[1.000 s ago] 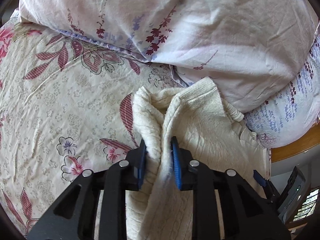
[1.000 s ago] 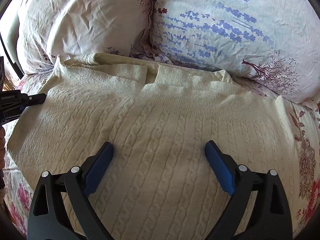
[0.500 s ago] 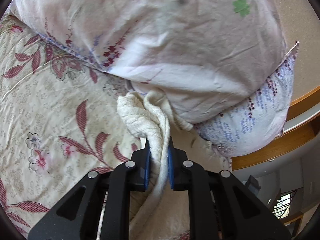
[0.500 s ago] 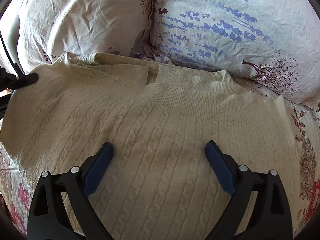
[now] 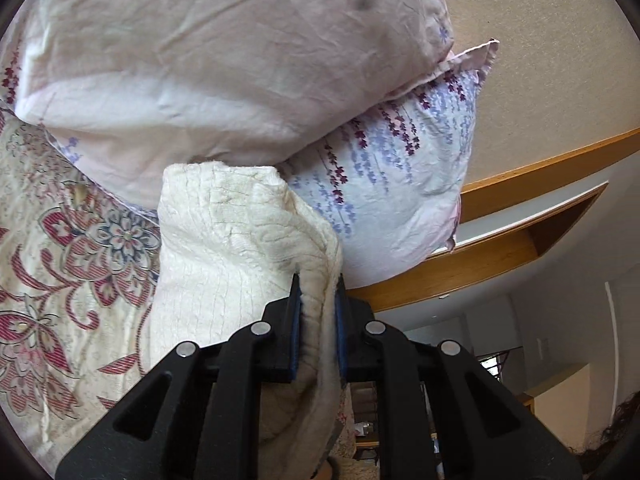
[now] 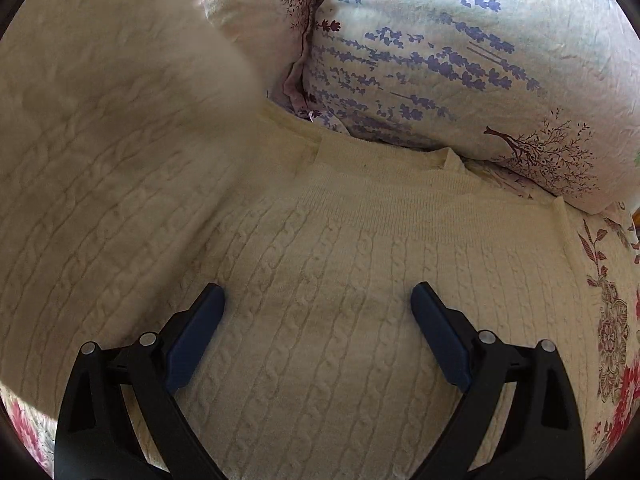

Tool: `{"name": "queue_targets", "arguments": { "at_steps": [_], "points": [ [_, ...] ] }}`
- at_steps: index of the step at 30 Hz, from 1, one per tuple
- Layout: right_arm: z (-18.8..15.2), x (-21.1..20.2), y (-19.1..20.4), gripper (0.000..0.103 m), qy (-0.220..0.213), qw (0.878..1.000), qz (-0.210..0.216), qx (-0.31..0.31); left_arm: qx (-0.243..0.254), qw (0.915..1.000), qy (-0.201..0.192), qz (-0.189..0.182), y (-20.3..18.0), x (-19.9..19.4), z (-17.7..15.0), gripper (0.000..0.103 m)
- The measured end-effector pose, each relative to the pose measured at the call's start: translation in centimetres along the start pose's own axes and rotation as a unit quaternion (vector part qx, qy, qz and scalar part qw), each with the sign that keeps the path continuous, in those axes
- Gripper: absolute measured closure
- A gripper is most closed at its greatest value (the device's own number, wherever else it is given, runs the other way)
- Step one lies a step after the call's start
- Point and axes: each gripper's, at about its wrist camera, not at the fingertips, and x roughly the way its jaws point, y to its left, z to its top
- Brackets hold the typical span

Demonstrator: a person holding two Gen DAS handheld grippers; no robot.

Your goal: Fold small clothes

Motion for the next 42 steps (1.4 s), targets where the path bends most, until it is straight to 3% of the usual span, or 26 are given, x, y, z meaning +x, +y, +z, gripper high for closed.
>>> {"name": "queue_targets", "arguments": {
  "at_steps": [5,10,14,17,20,26,28,29,30,32,34,35,38,40,42],
  "points": [
    [-0.1,0.1,-0.1,0.007,-0.006,1.000,0.001,-0.002,-0.016,0.9989,0.029,-0.034,-1.2,2.6,-0.5,0.091],
    [-0.1,-0.3,-1.1,0.007,-0.010,1.000,0.017,0.005,-0.008,0.9985,0.047,-0.026,-2.2,5.2,-0.8,0.091],
    [-1.0,-2.8,-4.2,0.007,-0.023,0.999,0.017,0.024,-0.008,0.9975,0.066,-0.022,-2.7,7.6,-1.5,0.093],
    [-2.8,-4.7,-8.2,0.007,-0.028,0.997,0.007,0.073,-0.010,0.9959,0.087,-0.023,-3.0,10.3,-2.3,0.096],
    [-5.0,-6.2,-12.7,0.007,-0.027,0.988,0.019,0.149,-0.011,0.9933,0.114,-0.013,-2.8,13.8,-3.5,0.096],
    [-8.2,-8.7,-18.6,0.007,-0.057,0.959,0.102,0.259,-0.054,0.9813,0.182,0.034,0.8,20.5,-7.2,0.095],
    [-8.6,-9.0,-20.0,0.008,-0.070,0.947,0.120,0.289,-0.088,0.9753,0.200,0.031,1.9,21.6,-8.2,0.090],
    [-8.5,-9.1,-20.6,0.008,-0.075,0.941,0.129,0.303,-0.100,0.9732,0.206,0.025,2.1,21.7,-8.4,0.082],
    [-8.3,-9.1,-21.4,0.009,-0.080,0.935,0.141,0.314,-0.106,0.9720,0.209,0.007,2.0,21.7,-8.4,0.065],
    [-8.1,-9.4,-22.0,0.014,-0.088,0.923,0.174,0.331,-0.103,0.9724,0.207,-0.030,1.1,20.5,-7.9,0.044],
    [-7.2,-8.8,-22.7,0.017,-0.076,0.909,0.223,0.343,-0.071,0.9770,0.194,-0.053,-0.7,18.5,-6.8,0.037],
    [-6.4,-8.0,-23.0,0.022,-0.061,0.900,0.252,0.350,-0.040,0.9806,0.186,-0.047,-1.6,17.3,-6.3,0.032],
    [-4.4,-5.0,-22.8,0.034,-0.002,0.876,0.305,0.373,0.079,0.9845,0.156,0.018,-4.2,13.7,-5.7,0.027],
    [-3.7,-3.2,-22.7,0.044,0.032,0.871,0.304,0.384,0.148,0.9761,0.144,0.068,-5.2,11.8,-6.4,0.026],
    [-3.3,-1.8,-22.5,0.053,0.055,0.868,0.303,0.389,0.211,0.9610,0.135,0.117,-5.6,10.6,-7.5,0.025]
  ]
}}
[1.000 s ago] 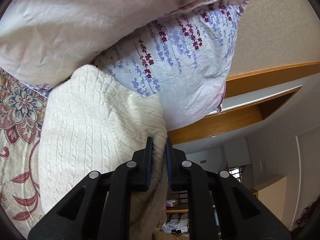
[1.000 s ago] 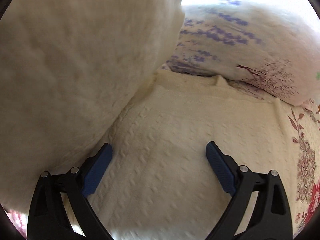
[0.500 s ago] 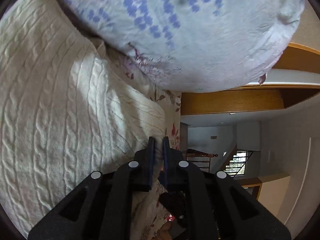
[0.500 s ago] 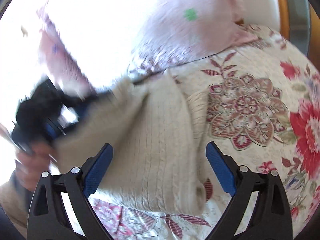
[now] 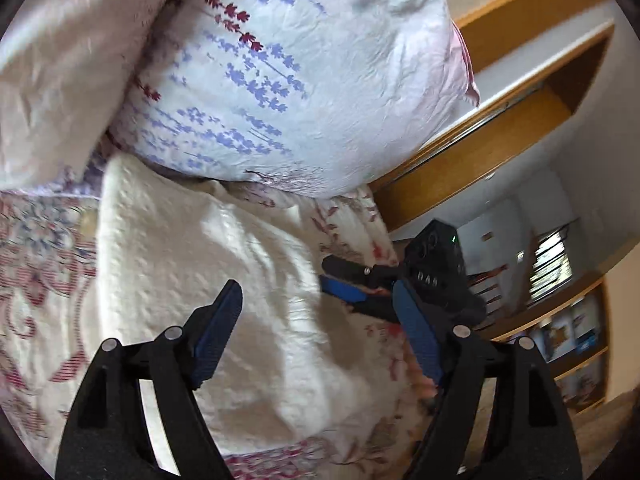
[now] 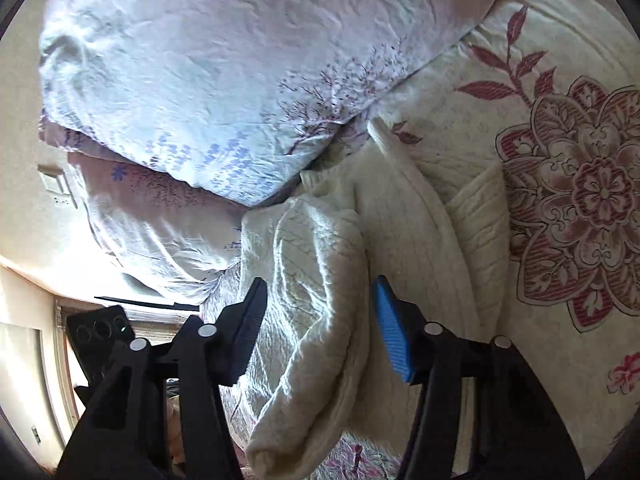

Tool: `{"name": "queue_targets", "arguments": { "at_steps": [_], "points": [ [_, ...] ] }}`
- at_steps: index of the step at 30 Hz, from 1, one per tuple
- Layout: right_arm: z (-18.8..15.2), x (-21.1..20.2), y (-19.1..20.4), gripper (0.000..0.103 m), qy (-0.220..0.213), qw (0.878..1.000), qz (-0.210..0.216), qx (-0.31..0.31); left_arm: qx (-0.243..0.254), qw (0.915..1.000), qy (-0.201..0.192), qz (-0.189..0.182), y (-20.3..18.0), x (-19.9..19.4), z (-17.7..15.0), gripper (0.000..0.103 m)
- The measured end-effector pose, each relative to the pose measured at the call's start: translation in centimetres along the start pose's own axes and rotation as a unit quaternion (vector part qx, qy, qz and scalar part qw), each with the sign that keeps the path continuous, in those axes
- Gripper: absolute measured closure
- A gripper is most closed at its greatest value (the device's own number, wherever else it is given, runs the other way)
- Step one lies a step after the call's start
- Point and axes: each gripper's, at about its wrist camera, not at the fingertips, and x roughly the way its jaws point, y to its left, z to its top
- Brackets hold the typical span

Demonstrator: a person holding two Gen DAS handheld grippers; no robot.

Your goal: Fold small clothes

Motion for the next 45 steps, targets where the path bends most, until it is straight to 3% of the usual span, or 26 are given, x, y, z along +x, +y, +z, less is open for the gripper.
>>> {"name": "queue_targets", "arguments": {
  "at_steps": [5,8,10,12,16,20,24,28,31,32,33,36,43,44,45],
  "points": [
    [0.2,2.4,-0.5,0.061,0.031,0.999,-0.027,0.006,0.095,0.9866,0.007,0.133,-1.3,0.7,-2.3,0.020],
    [-0.4,3.2,-0.6,0.065,0.040,0.999,-0.015,0.011,0.088,0.9839,0.025,0.153,0.3,1.8,-3.1,0.020],
    [-0.6,4.2,-0.5,0.083,0.048,0.999,-0.015,0.001,0.083,0.9836,0.033,0.157,0.5,2.6,-3.4,0.020],
    [-0.9,4.4,0.1,0.090,0.040,0.999,-0.017,-0.021,0.086,0.9817,0.035,0.166,0.4,2.8,-3.4,0.019],
    [-0.9,2.2,3.3,0.091,-0.015,0.995,-0.014,-0.097,0.094,0.9810,0.019,0.168,0.1,2.2,-3.4,0.012],
    [0.2,-0.3,5.7,0.091,-0.063,0.984,-0.047,-0.158,0.083,0.9824,0.018,0.166,0.5,2.0,-3.2,0.012],
    [1.6,-1.5,3.7,0.091,-0.086,0.980,-0.104,-0.147,0.080,0.9820,0.024,0.170,0.8,2.1,-3.3,0.012],
    [2.3,-0.2,-0.5,0.087,-0.055,0.984,-0.143,-0.091,0.080,0.9809,0.034,0.174,1.1,2.8,-3.4,0.012],
    [1.4,-2.0,-1.4,0.074,-0.072,0.989,-0.116,-0.054,0.087,0.9805,0.030,0.173,1.1,3.0,-3.3,0.012],
    [1.0,-3.0,-1.6,0.057,-0.083,0.990,-0.100,-0.045,0.091,0.9804,0.027,0.173,1.0,3.0,-3.3,0.012],
    [0.3,-4.1,-1.7,0.048,-0.096,0.991,-0.088,-0.041,0.094,0.9802,0.025,0.173,0.9,2.9,-3.4,0.012],
    [-2.1,-6.5,-1.9,0.048,-0.107,0.992,-0.054,-0.040,0.108,0.9808,0.012,0.162,0.2,2.8,-3.7,0.012],
    [-7.0,-8.2,-3.9,0.050,-0.095,0.994,-0.050,-0.036,0.190,0.9756,-0.003,0.110,-3.3,2.9,-5.2,0.012],
    [-7.3,-7.8,-4.1,0.058,-0.094,0.994,-0.055,-0.034,0.206,0.9729,-0.002,0.105,-3.8,3.1,-5.6,0.012],
    [-7.6,-7.0,-4.1,0.078,-0.091,0.994,-0.056,-0.032,0.225,0.9686,0.000,0.107,-4.3,3.4,-6.0,0.012]
  ]
}}
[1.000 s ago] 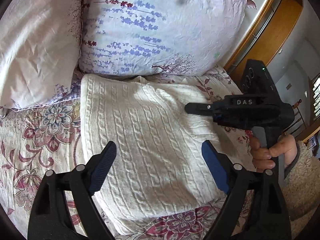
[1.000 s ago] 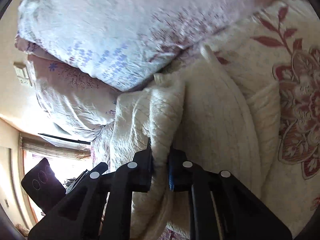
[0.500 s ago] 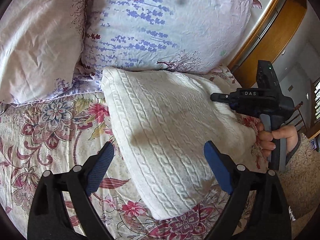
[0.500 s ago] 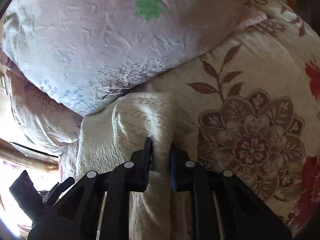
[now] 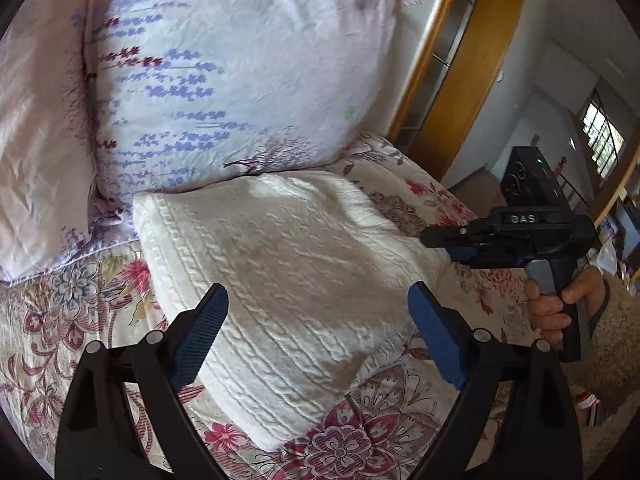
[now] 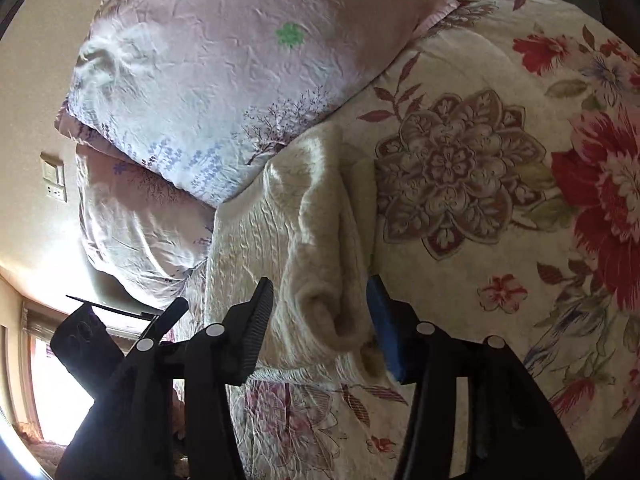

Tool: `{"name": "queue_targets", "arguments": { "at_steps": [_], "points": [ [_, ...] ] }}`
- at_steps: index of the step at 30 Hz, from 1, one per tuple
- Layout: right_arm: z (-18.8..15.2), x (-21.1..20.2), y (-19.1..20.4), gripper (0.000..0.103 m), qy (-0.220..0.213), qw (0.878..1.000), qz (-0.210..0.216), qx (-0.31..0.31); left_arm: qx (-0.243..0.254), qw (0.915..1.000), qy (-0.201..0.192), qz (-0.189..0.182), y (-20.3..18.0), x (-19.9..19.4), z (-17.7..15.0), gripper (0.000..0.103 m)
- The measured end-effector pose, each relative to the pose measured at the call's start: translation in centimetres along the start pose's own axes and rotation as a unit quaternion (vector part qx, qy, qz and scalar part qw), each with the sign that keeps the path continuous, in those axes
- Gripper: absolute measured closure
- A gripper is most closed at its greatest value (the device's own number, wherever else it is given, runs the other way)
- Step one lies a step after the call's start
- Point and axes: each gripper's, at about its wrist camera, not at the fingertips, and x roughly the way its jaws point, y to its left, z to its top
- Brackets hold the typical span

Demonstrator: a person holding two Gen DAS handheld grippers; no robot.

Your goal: Fold small clothes

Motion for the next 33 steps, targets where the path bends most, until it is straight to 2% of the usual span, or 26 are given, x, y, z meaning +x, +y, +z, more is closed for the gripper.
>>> {"name": "queue_targets", "arguments": {
  "at_steps": [1,4,8,12,14,17,20,21,23,24,26,30,32,33],
  "points": [
    [-0.2,0.5,0.2,0.086,0.005,1.000,0.002,-0.001,0.020,0.9998,0.005,0.007,-0.5,0.3,-0.2,0.012],
    [-1.3,0.8,1.5,0.090,-0.001,1.000,-0.007,-0.022,0.047,0.9983,0.029,0.018,-0.9,1.3,-1.0,0.012],
    [-2.7,0.2,1.6,0.091,0.003,1.000,-0.023,-0.022,0.022,0.9986,0.046,0.013,0.7,1.4,-1.9,0.012],
    [-3.9,0.7,0.1,0.091,0.008,0.998,-0.055,-0.005,0.010,0.9981,0.050,0.033,1.9,1.2,-2.4,0.012],
    [-3.8,0.6,0.3,0.090,-0.005,0.999,-0.052,-0.008,0.001,0.9980,0.050,0.038,2.3,0.6,-2.5,0.012],
    [-3.5,-0.8,2.5,0.079,-0.040,0.997,-0.049,-0.044,-0.021,0.9982,0.022,0.052,3.2,-1.1,-2.4,0.012],
    [-3.6,-1.8,5.4,0.055,-0.056,0.994,0.010,-0.090,-0.056,0.9948,-0.005,0.085,5.1,-3.2,-2.4,0.012],
    [-3.9,-1.4,6.2,0.054,-0.044,0.993,0.040,-0.101,-0.062,0.9930,-0.012,0.100,5.6,-3.8,-2.4,0.012],
    [-4.7,0.5,7.5,0.054,0.008,0.989,0.102,-0.110,-0.063,0.9897,-0.022,0.126,6.1,-4.7,-2.5,0.012],
    [-5.4,1.8,8.2,0.054,0.035,0.986,0.111,-0.116,-0.065,0.9880,-0.025,0.138,6.3,-5.1,-2.6,0.012],
    [-6.8,4.4,9.2,0.054,0.075,0.982,0.111,-0.131,-0.077,0.9841,-0.032,0.157,6.6,-5.7,-2.6,0.012],
    [-8.8,9.6,8.7,0.055,0.162,0.977,0.112,-0.086,-0.093,0.9794,-0.034,0.176,7.2,-6.1,-2.4,0.012],
    [-8.8,10.7,8.5,0.058,0.167,0.977,0.102,-0.085,-0.094,0.9785,-0.032,0.180,7.3,-6.1,-2.5,0.012],
    [-8.4,10.9,8.5,0.059,0.153,0.979,0.101,-0.087,-0.095,0.9783,-0.032,0.181,7.4,-6.1,-2.5,0.012]
  ]
}}
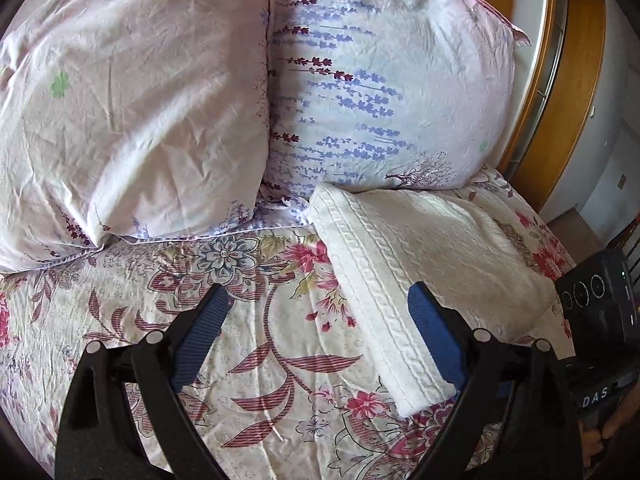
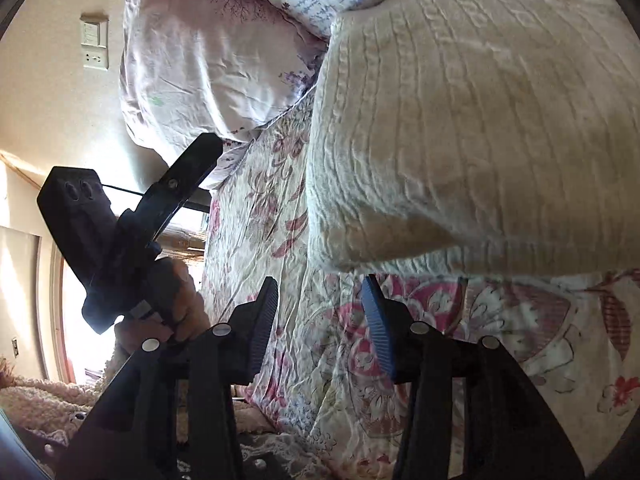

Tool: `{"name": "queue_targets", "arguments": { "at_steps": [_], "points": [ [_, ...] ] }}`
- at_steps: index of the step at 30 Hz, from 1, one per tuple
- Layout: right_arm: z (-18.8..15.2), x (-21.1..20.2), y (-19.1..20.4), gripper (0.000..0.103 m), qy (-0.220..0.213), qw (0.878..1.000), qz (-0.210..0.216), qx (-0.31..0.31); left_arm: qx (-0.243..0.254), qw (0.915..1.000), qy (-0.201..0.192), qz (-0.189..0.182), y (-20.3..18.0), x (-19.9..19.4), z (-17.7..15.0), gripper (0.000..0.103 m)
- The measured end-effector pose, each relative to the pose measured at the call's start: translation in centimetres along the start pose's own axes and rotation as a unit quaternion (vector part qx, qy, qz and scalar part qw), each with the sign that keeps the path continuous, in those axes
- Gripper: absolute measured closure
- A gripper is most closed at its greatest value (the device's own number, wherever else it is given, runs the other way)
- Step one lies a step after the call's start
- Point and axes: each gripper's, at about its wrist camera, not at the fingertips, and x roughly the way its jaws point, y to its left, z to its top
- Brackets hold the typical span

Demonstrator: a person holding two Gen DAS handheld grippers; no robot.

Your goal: Fold small clothes

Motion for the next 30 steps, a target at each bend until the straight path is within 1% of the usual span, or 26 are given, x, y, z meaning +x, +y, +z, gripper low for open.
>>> {"name": "queue_targets", "arguments": {
  "at_steps": [2,3,5,8,9,11,13,14,16,17,18,20,22,23,24,25,27,28,29,30],
  "points": [
    [0.8,-0.5,0.0,0.061,-0.030,1.000,0.004,-0.005,-0.003,1.0000,-0.001,0.001,0.2,0.0,0.1,0.012],
    [1.1,-0.4,0.0,0.073,-0.036,0.999,0.002,-0.010,-0.006,1.0000,-0.002,-0.001,0.3,0.0,0.1,0.012],
    [1.2,0.5,0.2,0.090,-0.030,0.999,-0.015,-0.031,-0.011,0.9999,-0.001,-0.001,0.4,0.1,0.3,0.012],
    [0.7,2.0,1.5,0.091,-0.024,0.997,-0.012,-0.077,-0.016,0.9998,-0.007,-0.004,0.6,0.1,0.9,0.012],
    [0.6,2.6,1.9,0.091,-0.014,0.995,-0.017,-0.093,-0.017,0.9998,-0.008,-0.008,0.6,0.2,1.0,0.012],
    [0.4,3.6,2.5,0.091,0.008,0.991,-0.042,-0.126,-0.017,0.9996,-0.002,-0.021,0.5,0.6,1.4,0.012],
    [0.2,2.5,2.6,0.090,0.017,0.989,-0.041,-0.142,-0.010,0.9992,0.005,-0.039,-0.1,1.1,1.5,0.012],
    [0.1,1.2,2.5,0.088,0.011,0.988,-0.038,-0.146,-0.003,0.9988,0.008,-0.049,-0.6,1.4,1.6,0.012],
    [0.0,-2.5,1.9,0.074,-0.019,0.989,-0.026,-0.142,0.011,0.9981,0.014,-0.059,-1.7,2.0,1.6,0.012],
    [0.1,-4.8,1.5,0.052,-0.049,0.989,-0.027,-0.135,0.016,0.9979,0.017,-0.061,-2.2,2.4,1.8,0.012],
    [0.3,-7.1,0.8,0.042,-0.083,0.988,-0.032,-0.125,0.017,0.9976,0.019,-0.065,-2.6,2.9,2.0,0.012],
    [1.4,-11.0,-1.0,0.042,-0.145,0.984,-0.046,-0.092,0.014,0.9966,0.027,-0.076,-3.3,3.8,2.6,0.012],
    [3.1,-12.9,-2.9,0.042,-0.179,0.979,-0.084,-0.053,0.017,0.9956,0.036,-0.084,-4.1,4.8,3.1,0.012],
    [4.2,-13.3,-3.9,0.044,-0.185,0.977,-0.095,-0.036,0.023,0.9955,0.037,-0.084,-4.7,5.2,3.3,0.012],
    [5.0,-13.2,-4.8,0.051,-0.188,0.976,-0.103,-0.024,0.030,0.9954,0.038,-0.083,-5.3,5.6,3.4,0.012],
    [5.9,-13.0,-5.7,0.053,-0.188,0.976,-0.112,-0.010,0.036,0.9953,0.040,-0.081,-5.9,6.1,3.6,0.012],
    [7.2,-11.2,-6.8,0.060,-0.178,0.976,-0.125,0.006,0.044,0.9949,0.045,-0.079,-6.8,6.9,3.7,0.012],
    [7.7,-10.6,-7.3,0.061,-0.174,0.976,-0.132,0.013,0.047,0.9945,0.049,-0.079,-7.3,7.2,3.7,0.012],
    [8.3,-9.8,-7.7,0.074,-0.165,0.976,-0.139,0.023,0.050,0.9940,0.053,-0.081,-7.6,7.6,3.5,0.012],
    [8.6,-9.2,-8.0,0.096,-0.159,0.977,-0.140,0.026,0.055,0.9934,0.058,-0.082,-7.9,7.9,3.4,0.012]
  ]
}}
